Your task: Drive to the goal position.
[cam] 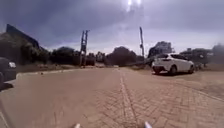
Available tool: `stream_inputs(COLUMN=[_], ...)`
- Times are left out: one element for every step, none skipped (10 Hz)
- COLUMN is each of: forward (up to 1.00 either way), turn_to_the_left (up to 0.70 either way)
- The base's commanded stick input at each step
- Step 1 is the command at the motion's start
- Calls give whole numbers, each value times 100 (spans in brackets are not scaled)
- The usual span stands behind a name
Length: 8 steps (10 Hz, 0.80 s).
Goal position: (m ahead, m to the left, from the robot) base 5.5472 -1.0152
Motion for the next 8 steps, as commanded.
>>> stream_inputs(forward=[70, 70, 70, 70, 70, 70, 70, 70], turn_to_the_left=[0, 0, 0, 0, 0, 0, 0, 0])
